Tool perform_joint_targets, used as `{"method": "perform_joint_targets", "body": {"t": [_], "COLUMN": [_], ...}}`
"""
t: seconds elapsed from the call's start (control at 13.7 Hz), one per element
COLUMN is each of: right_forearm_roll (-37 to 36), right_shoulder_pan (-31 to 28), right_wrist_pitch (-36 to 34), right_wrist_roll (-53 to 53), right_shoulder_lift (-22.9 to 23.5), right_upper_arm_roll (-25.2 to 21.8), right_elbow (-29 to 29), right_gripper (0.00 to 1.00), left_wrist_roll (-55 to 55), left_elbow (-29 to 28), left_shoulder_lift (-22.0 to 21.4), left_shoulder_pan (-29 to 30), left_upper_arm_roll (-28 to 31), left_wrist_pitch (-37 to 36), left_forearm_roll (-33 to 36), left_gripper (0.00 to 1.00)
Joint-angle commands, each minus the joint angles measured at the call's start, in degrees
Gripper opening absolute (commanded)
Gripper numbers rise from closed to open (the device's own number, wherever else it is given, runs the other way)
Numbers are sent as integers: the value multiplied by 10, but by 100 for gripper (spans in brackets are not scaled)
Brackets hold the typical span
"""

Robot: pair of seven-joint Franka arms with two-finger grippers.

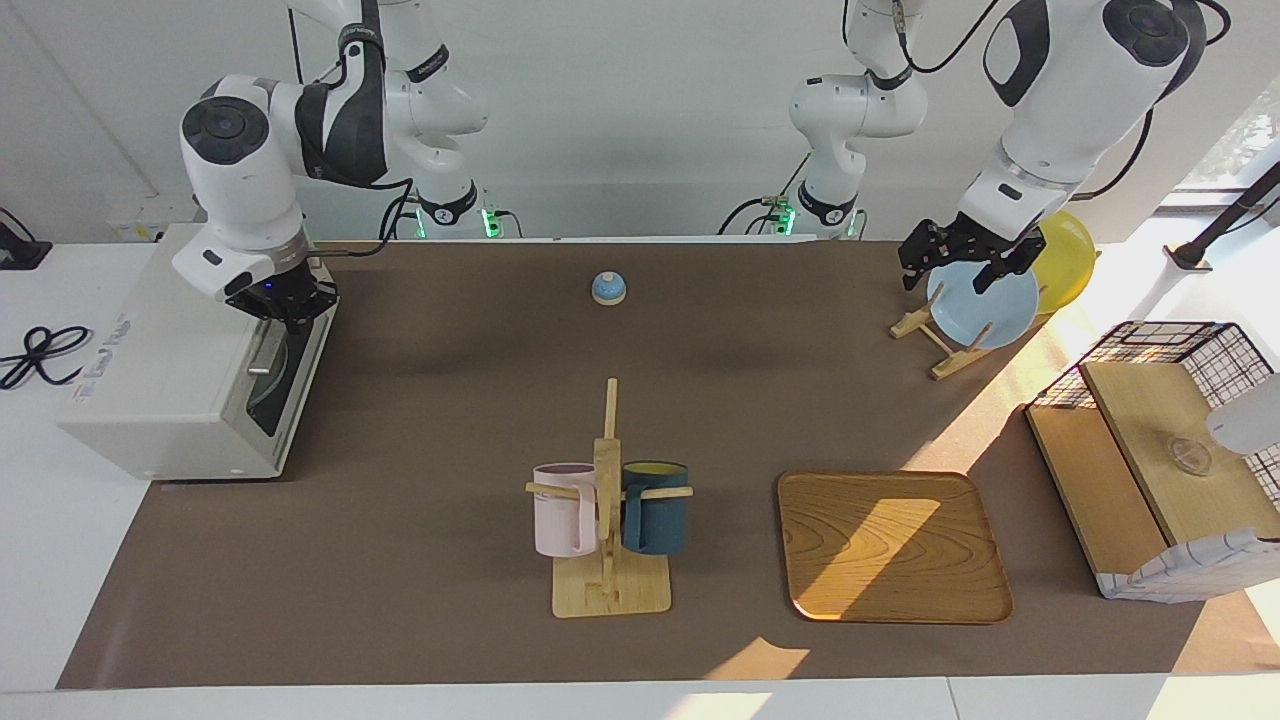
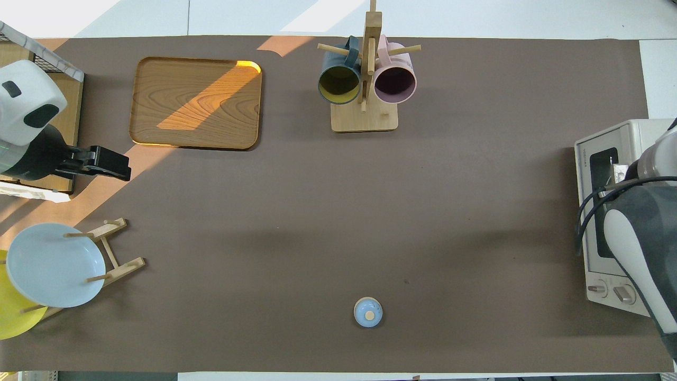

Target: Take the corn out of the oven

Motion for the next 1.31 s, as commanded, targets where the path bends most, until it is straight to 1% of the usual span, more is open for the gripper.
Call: {"method": "perform_joint_targets", "body": {"t": [0.0, 0.15, 0.36, 0.51, 0.66, 0.8, 1.02, 1.24], "right_forearm_roll": [-12, -12, -30, -29, -17, 10, 35, 67], "right_shoulder_pan": [-20, -21, -20, -21, -15, -11, -1, -1], "right_wrist_pitch": [9, 10, 12, 38, 66, 89, 116, 168], "right_wrist_roll": [-26, -29, -63, -63, -59, -35, -18, -7], "right_shoulder_lift": [-7, -6, -5, -2, 0, 5, 22, 52], "right_upper_arm_roll": [4, 3, 4, 5, 6, 6, 6, 6], "right_elbow": [-21, -25, -36, -43, -64, -76, -83, -95], "right_gripper": [0, 0, 0, 0, 0, 0, 0, 0], "left_wrist_roll": [4, 4, 4, 4, 4, 4, 4, 4], "left_elbow": [-5, -5, -5, -5, -5, -5, -5, -5], "left_shoulder_lift": [-8, -8, -8, -8, -8, -8, -8, -8], "left_shoulder_pan": [8, 8, 8, 8, 8, 8, 8, 8], "left_upper_arm_roll": [-5, -5, -5, -5, -5, -5, -5, -5], "left_wrist_pitch": [5, 5, 5, 5, 5, 5, 5, 5], "left_forearm_roll": [8, 8, 8, 8, 8, 8, 8, 8], "left_gripper": [100, 100, 100, 100, 100, 100, 100, 100]}}
